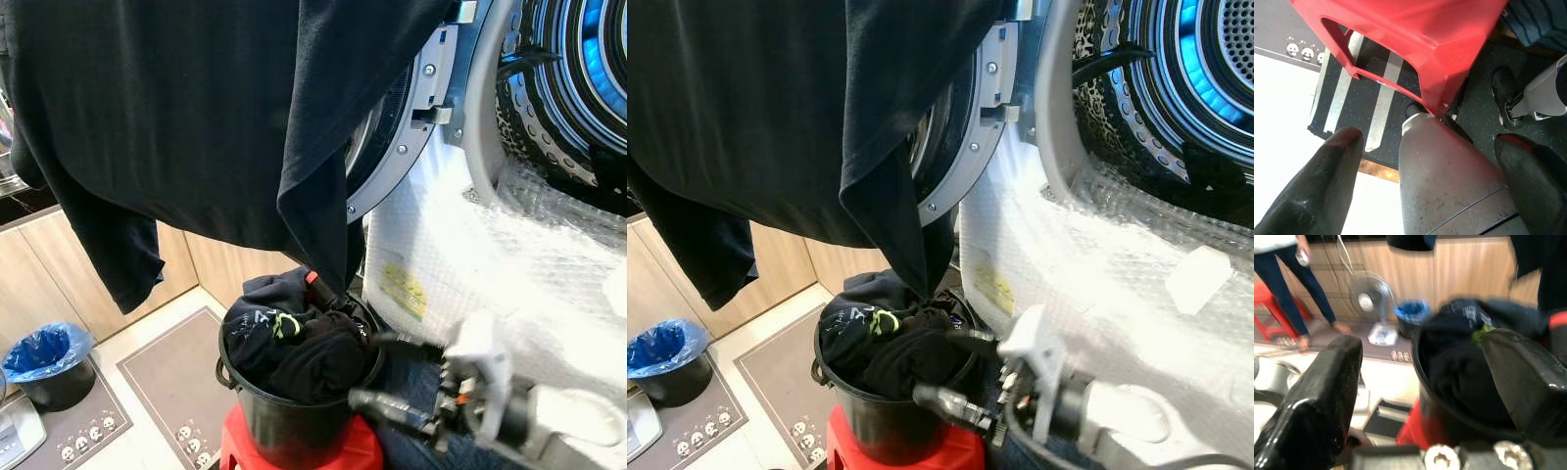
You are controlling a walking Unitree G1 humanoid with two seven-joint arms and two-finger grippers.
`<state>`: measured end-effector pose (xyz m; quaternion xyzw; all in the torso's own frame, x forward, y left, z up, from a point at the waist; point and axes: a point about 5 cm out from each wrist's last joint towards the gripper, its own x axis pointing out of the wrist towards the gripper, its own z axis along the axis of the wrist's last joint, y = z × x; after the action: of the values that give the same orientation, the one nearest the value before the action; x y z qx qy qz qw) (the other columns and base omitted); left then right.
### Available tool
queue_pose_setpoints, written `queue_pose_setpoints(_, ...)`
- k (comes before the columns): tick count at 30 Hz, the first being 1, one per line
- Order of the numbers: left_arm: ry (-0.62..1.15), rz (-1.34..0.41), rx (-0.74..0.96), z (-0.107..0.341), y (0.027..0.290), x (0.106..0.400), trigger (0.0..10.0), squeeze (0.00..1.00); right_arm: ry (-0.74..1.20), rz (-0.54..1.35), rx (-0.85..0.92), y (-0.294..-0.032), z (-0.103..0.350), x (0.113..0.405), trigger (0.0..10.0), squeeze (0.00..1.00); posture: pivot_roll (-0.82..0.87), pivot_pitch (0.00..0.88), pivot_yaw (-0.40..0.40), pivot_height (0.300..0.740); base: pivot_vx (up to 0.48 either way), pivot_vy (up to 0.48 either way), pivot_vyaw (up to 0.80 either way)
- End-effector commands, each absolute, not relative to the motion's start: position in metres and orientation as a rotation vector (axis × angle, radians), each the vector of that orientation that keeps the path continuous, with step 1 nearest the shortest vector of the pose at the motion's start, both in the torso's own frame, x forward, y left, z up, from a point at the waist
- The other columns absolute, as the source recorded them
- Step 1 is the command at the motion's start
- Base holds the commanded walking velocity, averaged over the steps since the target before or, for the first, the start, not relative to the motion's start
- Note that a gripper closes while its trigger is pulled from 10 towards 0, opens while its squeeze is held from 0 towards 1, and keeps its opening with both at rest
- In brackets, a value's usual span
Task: Clothes washing
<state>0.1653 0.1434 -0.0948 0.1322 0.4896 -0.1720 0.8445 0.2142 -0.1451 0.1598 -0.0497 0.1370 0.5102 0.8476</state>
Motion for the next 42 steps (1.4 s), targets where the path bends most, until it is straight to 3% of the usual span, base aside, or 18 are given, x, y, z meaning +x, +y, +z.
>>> queue_pose_setpoints(1,1.054,-0.354,0.274,-0.096,0.147,0.162,10.0,0.00,0.300,1.029,-0.163,-0.146,0.154,0.220,10.0,0.00,-0.14,0.000,0.019,0.740,0.000,0.000,0.00)
queue_pose_setpoints(5,1.057,-0.349,0.270,-0.097,0.147,0.161,10.0,0.00,0.348,0.809,-0.266,-0.149,0.128,0.245,10.0,0.00,-0.13,0.000,0.009,0.740,0.000,0.000,0.00)
queue_pose_setpoints(15,1.059,-0.338,0.263,-0.097,0.147,0.160,10.0,0.00,0.368,0.568,-0.269,-0.145,0.109,0.275,10.0,0.01,-0.11,0.000,-0.008,0.740,0.000,0.000,0.00)
queue_pose_setpoints(16,1.060,-0.336,0.263,-0.097,0.147,0.160,10.0,0.00,0.366,0.539,-0.251,-0.141,0.107,0.279,10.0,0.78,-0.10,0.000,-0.010,0.740,0.000,0.000,0.00)
queue_pose_setpoints(17,1.060,-0.335,0.262,-0.097,0.147,0.159,10.0,0.00,0.362,0.525,-0.245,-0.139,0.107,0.281,10.0,0.78,-0.10,0.000,-0.010,0.740,0.000,0.000,0.00)
queue_pose_setpoints(18,1.061,-0.335,0.262,-0.098,0.148,0.159,10.0,0.00,0.371,0.521,-0.221,-0.137,0.105,0.282,10.0,1.00,-0.10,0.000,-0.013,0.740,0.000,0.000,0.00)
queue_pose_setpoints(32,1.082,-0.321,0.257,-0.101,0.152,0.150,10.0,0.00,0.245,0.756,-0.030,-0.097,0.122,0.263,10.0,1.00,-0.09,0.000,-0.011,0.740,0.000,0.000,0.00)
queue_pose_setpoints(33,1.083,-0.322,0.257,-0.101,0.152,0.149,10.0,0.00,0.246,0.762,-0.029,-0.094,0.122,0.262,10.0,0.84,-0.09,0.000,-0.011,0.740,0.000,0.000,0.00)
queue_pose_setpoints(35,1.084,-0.322,0.257,-0.101,0.151,0.149,10.0,0.00,0.247,0.770,-0.034,-0.090,0.121,0.261,10.0,0.00,-0.09,0.000,-0.012,0.740,0.000,0.000,0.00)
queue_pose_setpoints(42,1.087,-0.323,0.253,-0.102,0.151,0.148,10.0,0.00,0.275,0.752,-0.162,-0.081,0.107,0.263,10.0,0.00,-0.09,0.000,-0.015,0.740,0.000,0.000,0.00)
